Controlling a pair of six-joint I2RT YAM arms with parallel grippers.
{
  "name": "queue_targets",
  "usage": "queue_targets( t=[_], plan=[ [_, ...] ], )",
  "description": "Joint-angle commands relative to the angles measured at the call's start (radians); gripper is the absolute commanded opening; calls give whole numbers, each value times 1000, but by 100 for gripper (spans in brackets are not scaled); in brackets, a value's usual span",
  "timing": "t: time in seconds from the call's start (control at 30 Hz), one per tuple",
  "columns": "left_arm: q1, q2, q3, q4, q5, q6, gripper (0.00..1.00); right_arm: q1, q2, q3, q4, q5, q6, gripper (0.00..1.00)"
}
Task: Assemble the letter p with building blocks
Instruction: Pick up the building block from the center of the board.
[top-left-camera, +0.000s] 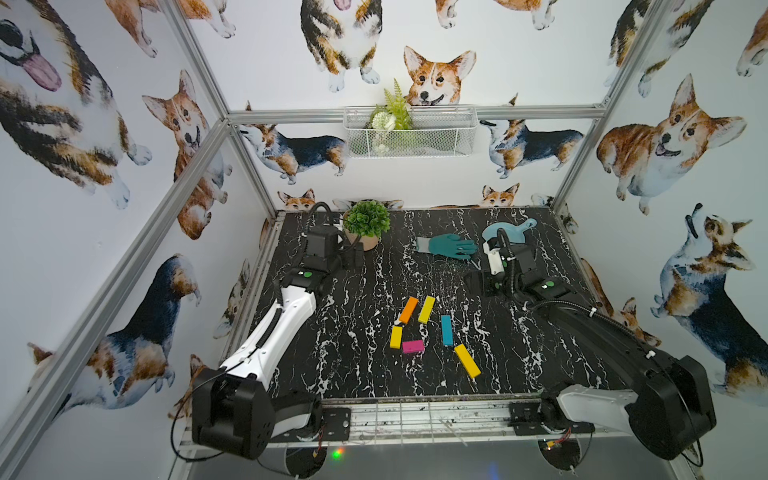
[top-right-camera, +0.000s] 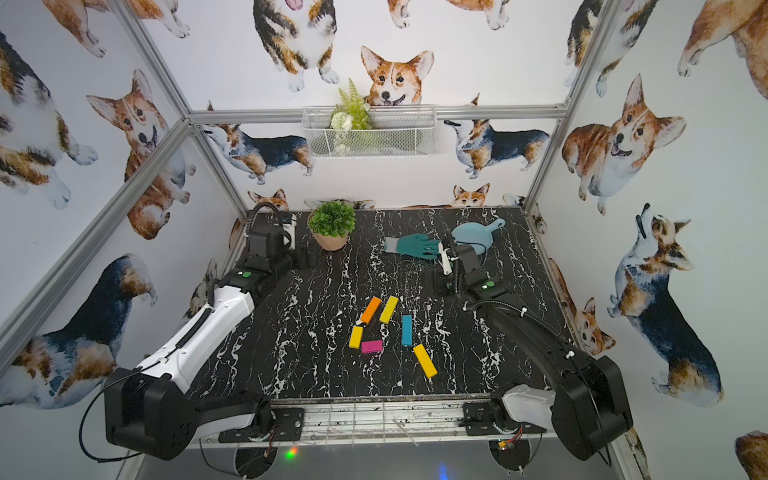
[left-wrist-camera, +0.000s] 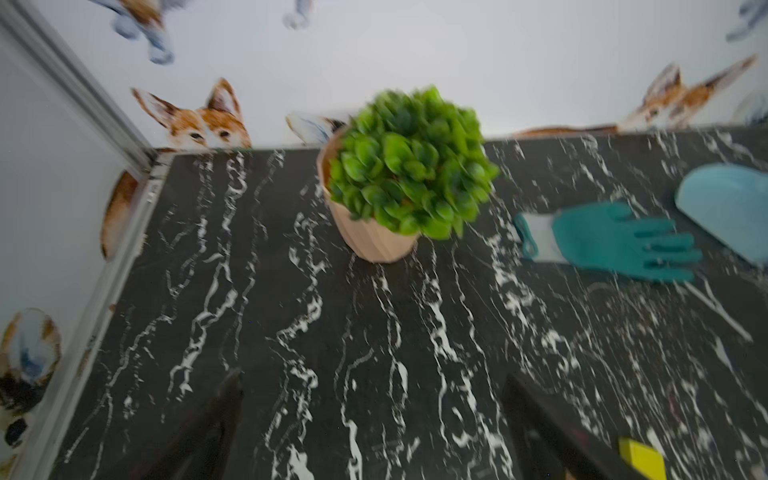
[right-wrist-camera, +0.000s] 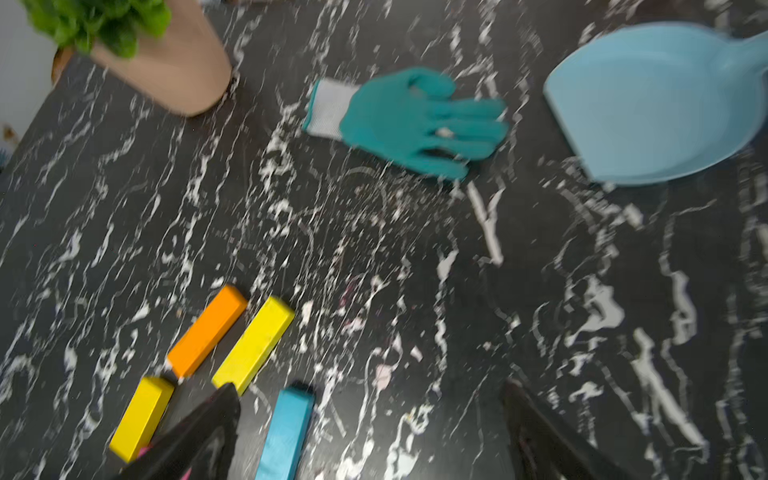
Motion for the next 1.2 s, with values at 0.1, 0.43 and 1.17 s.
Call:
queue_targets(
  t=[0.1, 0.43, 1.17],
  plan=[
    [-94, 10, -62, -130, -55, -37, 100, 111, 32, 17, -203, 25, 93, 99],
    [-97, 67, -45, -111, -57, -69, 100, 156, 179, 35, -176, -19, 217, 89],
    [-73, 79, -60, -82, -123, -79, 100, 245, 353, 87, -182, 3, 262, 83]
  ],
)
